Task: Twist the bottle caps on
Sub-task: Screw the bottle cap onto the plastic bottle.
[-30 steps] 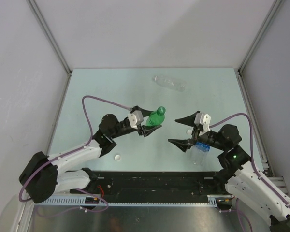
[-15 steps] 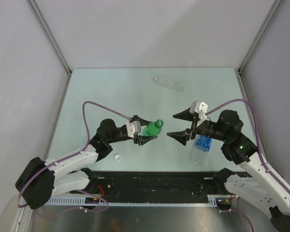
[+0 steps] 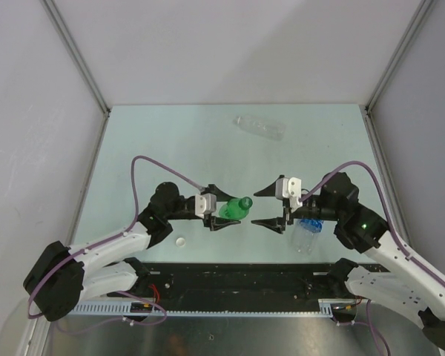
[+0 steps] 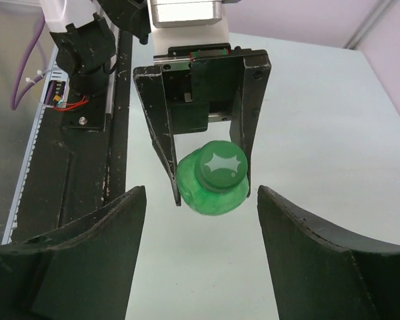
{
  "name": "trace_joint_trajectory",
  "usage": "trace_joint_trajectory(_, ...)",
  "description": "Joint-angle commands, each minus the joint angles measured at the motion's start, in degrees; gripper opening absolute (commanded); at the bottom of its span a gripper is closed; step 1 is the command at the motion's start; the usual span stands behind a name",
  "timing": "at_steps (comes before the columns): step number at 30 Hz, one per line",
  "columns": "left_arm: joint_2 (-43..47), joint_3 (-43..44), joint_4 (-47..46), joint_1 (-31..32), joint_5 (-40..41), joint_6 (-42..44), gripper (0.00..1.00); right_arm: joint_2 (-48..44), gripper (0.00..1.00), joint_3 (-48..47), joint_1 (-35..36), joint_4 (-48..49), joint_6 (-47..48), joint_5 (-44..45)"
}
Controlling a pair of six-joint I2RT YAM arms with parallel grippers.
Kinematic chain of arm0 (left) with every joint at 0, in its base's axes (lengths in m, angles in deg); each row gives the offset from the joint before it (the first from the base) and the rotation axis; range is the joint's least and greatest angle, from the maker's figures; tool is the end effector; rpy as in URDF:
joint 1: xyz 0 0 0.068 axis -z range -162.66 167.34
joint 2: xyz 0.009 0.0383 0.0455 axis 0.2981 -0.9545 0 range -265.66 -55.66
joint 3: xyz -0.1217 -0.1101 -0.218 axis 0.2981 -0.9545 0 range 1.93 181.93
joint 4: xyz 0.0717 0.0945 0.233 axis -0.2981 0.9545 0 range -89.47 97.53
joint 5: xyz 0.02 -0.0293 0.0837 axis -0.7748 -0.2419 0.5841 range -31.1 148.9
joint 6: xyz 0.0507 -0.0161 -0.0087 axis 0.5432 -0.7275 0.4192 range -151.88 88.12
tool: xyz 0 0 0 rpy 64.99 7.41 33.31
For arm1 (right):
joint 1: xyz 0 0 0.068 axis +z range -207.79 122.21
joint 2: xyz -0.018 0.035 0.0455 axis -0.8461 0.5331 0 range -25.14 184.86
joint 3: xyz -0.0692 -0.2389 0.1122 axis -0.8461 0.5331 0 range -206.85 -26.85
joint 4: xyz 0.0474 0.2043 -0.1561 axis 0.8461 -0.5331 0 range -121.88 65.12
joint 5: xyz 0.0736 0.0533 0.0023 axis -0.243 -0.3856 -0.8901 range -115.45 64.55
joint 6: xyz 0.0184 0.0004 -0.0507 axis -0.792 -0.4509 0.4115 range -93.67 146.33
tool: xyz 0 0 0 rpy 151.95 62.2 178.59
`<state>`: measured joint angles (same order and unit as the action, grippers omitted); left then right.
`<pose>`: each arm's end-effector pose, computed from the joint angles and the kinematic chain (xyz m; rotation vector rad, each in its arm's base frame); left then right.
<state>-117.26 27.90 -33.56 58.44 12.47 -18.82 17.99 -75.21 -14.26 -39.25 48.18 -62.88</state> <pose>0.1541 -0.1687 0.2492 1.2871 1.0900 -1.0148 0.1061 0.1306 0.3598 -1.3320 1.1668 0.8386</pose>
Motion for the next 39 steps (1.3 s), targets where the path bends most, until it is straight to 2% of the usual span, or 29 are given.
trace_joint_trajectory(1,0.23,0.51,-1.07,-0.42,-4.05,0.71,0.17,1.67,0.7,-2.4,2.03,5.44,2.74,1.08)
trace_joint_trajectory(8,0.47,0.79,-1.07,-0.44,-5.27,0.97,0.17,1.81,0.66,-2.44,2.73,8.2,2.32,0.22)
trace_joint_trajectory(14,0.6,1.16,-1.07,-0.42,-5.44,1.23,0.17,2.26,0.56,-2.44,3.04,9.33,1.98,-1.1)
trace_joint_trajectory(28,2.52,1.45,-0.66,-0.42,-5.01,1.61,0.17,2.7,0.54,-2.44,3.78,8.09,2.3,-1.56)
trace_joint_trajectory(39,2.43,1.94,-0.37,-0.41,-5.15,1.48,0.17,3.33,0.46,-2.44,4.44,8.92,1.97,-1.35)
